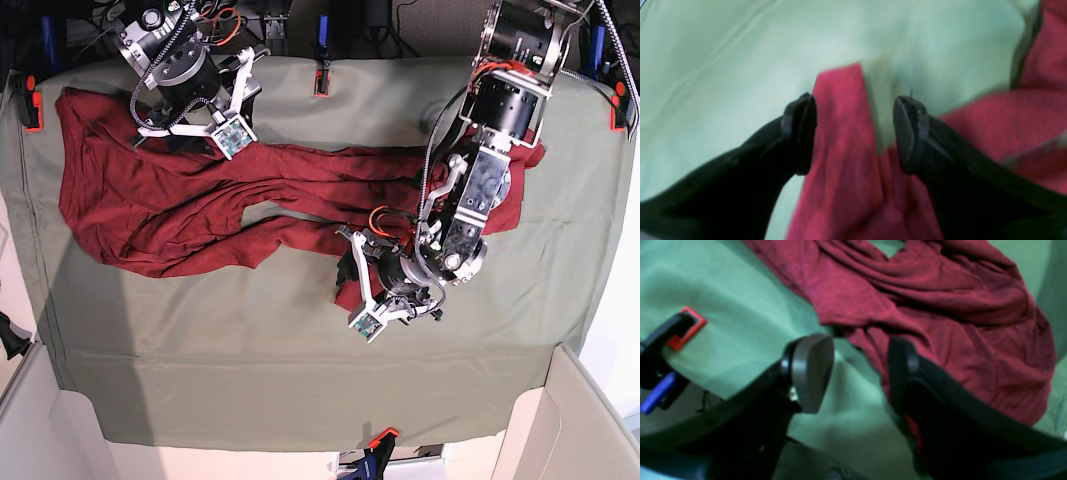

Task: Fold the T-shirt properly
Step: 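Drag the held sleeve with the left gripper toward the shirt's hem end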

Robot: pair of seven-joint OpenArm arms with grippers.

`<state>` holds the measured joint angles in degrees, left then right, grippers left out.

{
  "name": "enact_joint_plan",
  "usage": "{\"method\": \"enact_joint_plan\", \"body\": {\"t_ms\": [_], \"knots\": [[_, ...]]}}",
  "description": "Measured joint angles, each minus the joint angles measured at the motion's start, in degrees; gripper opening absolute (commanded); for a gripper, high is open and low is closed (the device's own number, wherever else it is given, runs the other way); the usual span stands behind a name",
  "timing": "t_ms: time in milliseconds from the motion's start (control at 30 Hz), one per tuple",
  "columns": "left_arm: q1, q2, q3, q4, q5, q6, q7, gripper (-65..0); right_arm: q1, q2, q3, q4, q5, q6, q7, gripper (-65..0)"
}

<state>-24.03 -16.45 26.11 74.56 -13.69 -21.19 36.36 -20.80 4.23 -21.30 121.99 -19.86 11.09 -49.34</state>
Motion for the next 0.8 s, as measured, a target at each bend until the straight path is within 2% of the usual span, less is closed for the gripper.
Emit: {"method": "enact_joint_plan", "body": {"t_ms": [133,367,500,600,767,800], "knots": [[-4.6,2.2,-0.3,-5.9,0.0,0.2,-0.5,-25.9,0.0,0.1,0.0,0.0,-0.2,0.0,0.0,-33.8],[-3.5,2.3,-0.2,-11.3,2.3,0.2,-2.2,-25.9,0.0,0.0,0.0,0.0,-0.5,0.0,0.0,-33.8],[-4.0,2.5,-0.2,-13.6,5.0,0.5,-5.1,-25.9,0.0,0.0,0.0,0.0,-0.5,0.0,0.0,-33.8],[-3.8,2.4,-0.2,-15.3,4.7,1.0,-5.8,-25.9,0.0,0.0,0.0,0.0,-0.5,0.0,0.0,-33.8],[-4.1,2.5,-0.3,-16.7,4.9,-1.0,-7.4,-26.3,0.0,0.0,0.0,0.0,-0.5,0.0,0.0,-33.8],[-4.1,2.5,-0.3,-16.8,4.9,-1.1,-7.7,-29.3,0.0,0.0,0.0,0.0,-0.5,0.0,0.0,-33.8]]}}
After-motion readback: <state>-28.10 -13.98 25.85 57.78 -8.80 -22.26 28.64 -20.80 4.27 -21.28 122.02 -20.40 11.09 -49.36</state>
